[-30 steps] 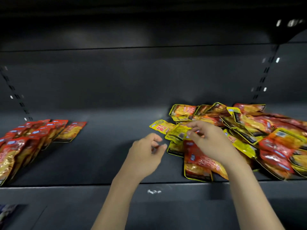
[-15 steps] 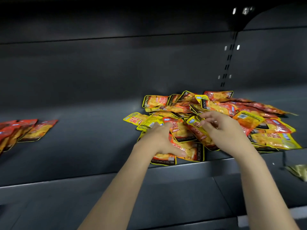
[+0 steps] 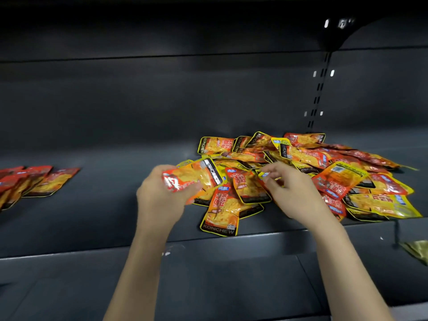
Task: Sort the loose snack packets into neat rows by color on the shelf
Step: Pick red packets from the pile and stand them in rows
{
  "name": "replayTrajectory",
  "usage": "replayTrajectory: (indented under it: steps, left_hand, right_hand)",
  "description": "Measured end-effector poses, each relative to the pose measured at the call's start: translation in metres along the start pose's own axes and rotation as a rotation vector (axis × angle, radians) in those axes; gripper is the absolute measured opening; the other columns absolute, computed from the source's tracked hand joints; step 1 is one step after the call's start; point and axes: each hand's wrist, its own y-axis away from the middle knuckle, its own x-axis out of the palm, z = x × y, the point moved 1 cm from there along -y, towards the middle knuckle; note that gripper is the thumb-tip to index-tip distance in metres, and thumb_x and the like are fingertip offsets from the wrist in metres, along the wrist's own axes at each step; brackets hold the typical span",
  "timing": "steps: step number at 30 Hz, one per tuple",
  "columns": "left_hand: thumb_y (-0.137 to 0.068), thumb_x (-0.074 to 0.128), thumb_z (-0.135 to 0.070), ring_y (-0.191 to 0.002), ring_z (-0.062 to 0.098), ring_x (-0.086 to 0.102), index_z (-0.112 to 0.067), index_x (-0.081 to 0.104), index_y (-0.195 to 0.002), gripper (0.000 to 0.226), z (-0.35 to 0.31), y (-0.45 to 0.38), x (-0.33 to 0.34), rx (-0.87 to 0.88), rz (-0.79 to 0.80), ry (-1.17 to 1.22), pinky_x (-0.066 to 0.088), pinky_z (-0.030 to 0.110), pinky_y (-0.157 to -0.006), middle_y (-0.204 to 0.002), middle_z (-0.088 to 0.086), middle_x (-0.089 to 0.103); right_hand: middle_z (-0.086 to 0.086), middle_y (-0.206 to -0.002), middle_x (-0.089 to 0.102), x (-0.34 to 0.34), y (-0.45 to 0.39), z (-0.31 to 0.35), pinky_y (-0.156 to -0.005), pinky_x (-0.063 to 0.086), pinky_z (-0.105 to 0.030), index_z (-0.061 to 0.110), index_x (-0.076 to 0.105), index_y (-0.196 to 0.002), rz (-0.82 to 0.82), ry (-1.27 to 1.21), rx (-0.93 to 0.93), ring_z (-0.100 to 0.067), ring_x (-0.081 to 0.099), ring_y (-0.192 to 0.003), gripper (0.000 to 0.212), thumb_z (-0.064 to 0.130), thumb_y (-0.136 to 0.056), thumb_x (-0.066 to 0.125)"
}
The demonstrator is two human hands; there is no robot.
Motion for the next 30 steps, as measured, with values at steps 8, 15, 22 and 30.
replayTrajectory:
  steps: [8, 15, 22, 30]
  left_hand:
    - [-0.071, 0.079, -0.037, -0.059, 0.020, 0.062, -0.013, 0.066, -0.072, 0.028, 0.003, 0.009, -0.037, -0.044, -0.176, 0.103, 0.047, 0.029, -0.059, -0.062, 0.006, 0.066]
    - [-0.076, 0.077, -0.020, -0.067, 0.008, 0.058, -0.021, 0.060, -0.095, 0.026, 0.009, 0.012, -0.044, -0.073, -0.198, 0.160, 0.041, 0.019, -0.056, -0.082, -0.004, 0.064]
    - [-0.074, 0.073, -0.004, -0.071, 0.013, 0.058, -0.023, 0.053, -0.102, 0.039, 0.021, 0.003, -0.046, -0.084, -0.217, 0.202, 0.045, 0.024, -0.062, -0.087, -0.003, 0.062]
    - [-0.066, 0.082, -0.003, -0.072, 0.006, 0.060, -0.025, 0.047, -0.110, 0.061, 0.028, -0.015, -0.063, -0.049, -0.279, 0.222, 0.046, 0.024, -0.069, -0.090, -0.006, 0.063]
  right_hand:
    - [-0.010, -0.106, 0.067, 0.021, -0.046, 0.011, -0.074, 0.049, -0.028, 0.011, 0.067, -0.101, 0.135, 0.243, 0.143, -0.030, 0.062, -0.095, 0.021, 0.012, -0.092, 0.048]
    - [-0.016, -0.132, 0.048, 0.039, -0.063, 0.019, -0.103, 0.035, -0.042, 0.010, 0.057, -0.102, 0.404, 0.579, 0.276, -0.036, 0.033, -0.132, 0.063, 0.068, -0.078, 0.055]
    - [-0.013, -0.141, 0.040, 0.043, -0.066, 0.031, -0.104, 0.034, -0.041, 0.009, 0.037, -0.137, 0.438, 0.473, 0.392, -0.035, 0.028, -0.136, 0.090, 0.060, -0.071, 0.071]
    - [-0.004, -0.103, 0.059, 0.047, -0.069, 0.072, -0.082, 0.047, -0.038, 0.012, 0.048, -0.110, 0.147, 0.037, 0.197, -0.029, 0.057, -0.102, 0.048, 0.033, -0.076, 0.074]
